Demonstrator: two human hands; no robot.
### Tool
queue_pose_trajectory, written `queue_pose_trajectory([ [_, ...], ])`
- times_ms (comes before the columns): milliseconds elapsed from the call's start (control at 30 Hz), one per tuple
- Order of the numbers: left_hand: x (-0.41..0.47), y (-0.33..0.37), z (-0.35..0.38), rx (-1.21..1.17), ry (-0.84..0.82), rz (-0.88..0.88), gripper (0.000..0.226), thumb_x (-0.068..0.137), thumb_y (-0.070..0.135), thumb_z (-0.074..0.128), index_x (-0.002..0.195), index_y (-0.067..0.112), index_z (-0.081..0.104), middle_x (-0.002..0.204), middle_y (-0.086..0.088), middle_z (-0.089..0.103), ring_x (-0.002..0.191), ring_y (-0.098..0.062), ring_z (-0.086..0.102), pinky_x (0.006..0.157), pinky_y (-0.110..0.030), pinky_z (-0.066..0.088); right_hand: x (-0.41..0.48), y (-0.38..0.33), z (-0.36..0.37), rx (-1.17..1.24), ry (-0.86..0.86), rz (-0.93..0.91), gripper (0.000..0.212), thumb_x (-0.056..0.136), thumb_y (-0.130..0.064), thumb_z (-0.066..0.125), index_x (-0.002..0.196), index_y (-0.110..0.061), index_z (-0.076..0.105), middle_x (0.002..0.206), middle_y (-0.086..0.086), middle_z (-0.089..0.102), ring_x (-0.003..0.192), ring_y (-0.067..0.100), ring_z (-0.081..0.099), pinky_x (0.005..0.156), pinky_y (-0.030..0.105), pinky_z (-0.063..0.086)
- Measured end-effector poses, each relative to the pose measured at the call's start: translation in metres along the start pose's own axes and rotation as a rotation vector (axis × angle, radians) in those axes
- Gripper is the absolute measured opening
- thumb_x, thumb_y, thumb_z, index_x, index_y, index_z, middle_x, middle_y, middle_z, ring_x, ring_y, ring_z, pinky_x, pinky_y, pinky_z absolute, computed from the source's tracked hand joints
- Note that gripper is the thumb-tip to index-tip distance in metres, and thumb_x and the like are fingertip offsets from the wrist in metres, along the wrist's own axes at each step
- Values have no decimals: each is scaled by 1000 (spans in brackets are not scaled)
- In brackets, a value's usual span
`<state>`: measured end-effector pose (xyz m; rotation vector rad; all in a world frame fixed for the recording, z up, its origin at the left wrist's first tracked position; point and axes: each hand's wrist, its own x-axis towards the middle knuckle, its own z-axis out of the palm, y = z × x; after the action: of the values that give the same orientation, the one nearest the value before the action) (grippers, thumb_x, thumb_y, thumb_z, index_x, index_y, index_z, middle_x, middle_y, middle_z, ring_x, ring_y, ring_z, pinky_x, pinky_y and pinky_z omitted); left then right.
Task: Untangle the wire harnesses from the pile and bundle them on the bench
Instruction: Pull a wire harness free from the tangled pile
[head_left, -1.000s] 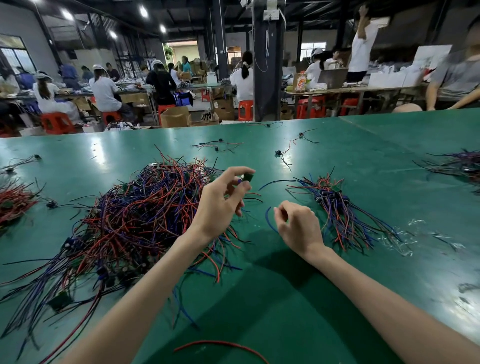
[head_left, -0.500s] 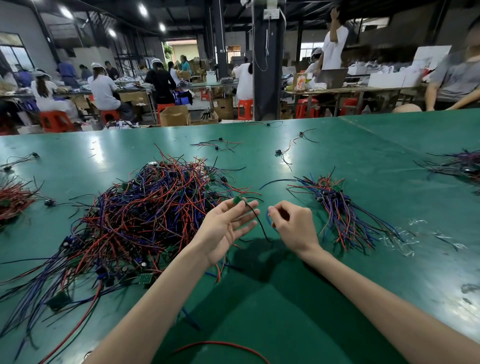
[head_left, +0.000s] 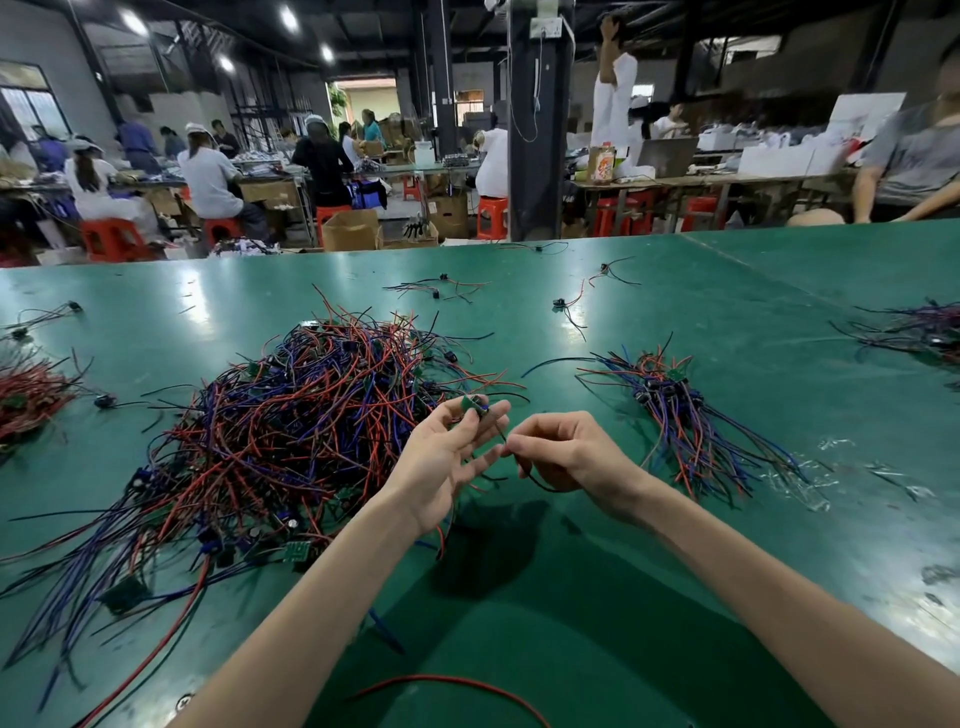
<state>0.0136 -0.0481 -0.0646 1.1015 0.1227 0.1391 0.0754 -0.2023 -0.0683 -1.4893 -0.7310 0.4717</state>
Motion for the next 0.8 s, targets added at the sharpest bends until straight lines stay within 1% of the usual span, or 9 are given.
queue_pose_trajectory([
  [100,-1,2,1,-57,-12,-14,23,102,8,35,117,15,51,119,-9,66,113,-22,61,92,-38,50,-2,-4,0,-42,52,-53,15,90,-9,60,76,-13,67,62,2,62,38,5,34,37,14,25],
  [167,-1,3,0,-82,-12,-25,31,102,7,33,127,17,48,124,-9,64,117,-22,58,94,-40,49,-2,-9,-5,-16,106,-84,12,92,-8,57,82,-9,64,67,4,62,39,6,37,37,13,27],
  [267,-1,3,0,-70,-18,-44,35,102,5,34,132,16,47,126,-10,63,117,-22,59,93,-40,49,-1,-13,-14,75,176,-91,13,94,-6,53,85,-7,62,67,2,61,39,6,37,37,13,27],
  [400,-3,-1,5,-52,-50,-100,31,102,5,33,129,10,47,119,-11,65,104,-23,63,89,-38,49,0,-12,-22,112,223,-51,15,95,-6,51,85,-7,61,67,1,60,38,6,36,36,14,24],
  [600,-3,-6,6,3,-13,-158,23,101,1,34,115,8,52,106,-9,66,90,-23,65,83,-36,49,9,-4,-25,16,277,67,14,95,-6,51,84,-5,61,67,3,60,37,7,37,34,14,23],
  [667,-2,-6,5,8,2,-172,23,101,0,35,113,8,53,103,-7,67,86,-21,65,81,-34,49,21,-8,-30,-26,291,112,11,93,-4,53,84,-3,60,67,4,60,39,8,40,33,17,28],
  [733,-2,-6,5,9,11,-179,23,100,0,37,113,8,54,102,-6,67,84,-20,65,80,-33,49,47,-19,-38,-76,314,132,10,92,-2,54,84,-1,59,67,6,59,45,11,44,35,19,36],
  [767,-2,-6,5,9,12,-181,23,100,0,38,113,8,54,103,-6,67,84,-20,65,80,-33,49,64,-26,-45,-82,337,126,8,92,0,53,87,1,59,68,7,58,49,14,47,37,19,41],
  [800,-3,-6,5,8,11,-185,22,99,0,39,113,8,54,103,-7,67,84,-20,65,80,-33,49,81,-34,-51,-60,359,119,9,93,1,52,95,5,59,72,8,59,54,17,51,43,19,47],
])
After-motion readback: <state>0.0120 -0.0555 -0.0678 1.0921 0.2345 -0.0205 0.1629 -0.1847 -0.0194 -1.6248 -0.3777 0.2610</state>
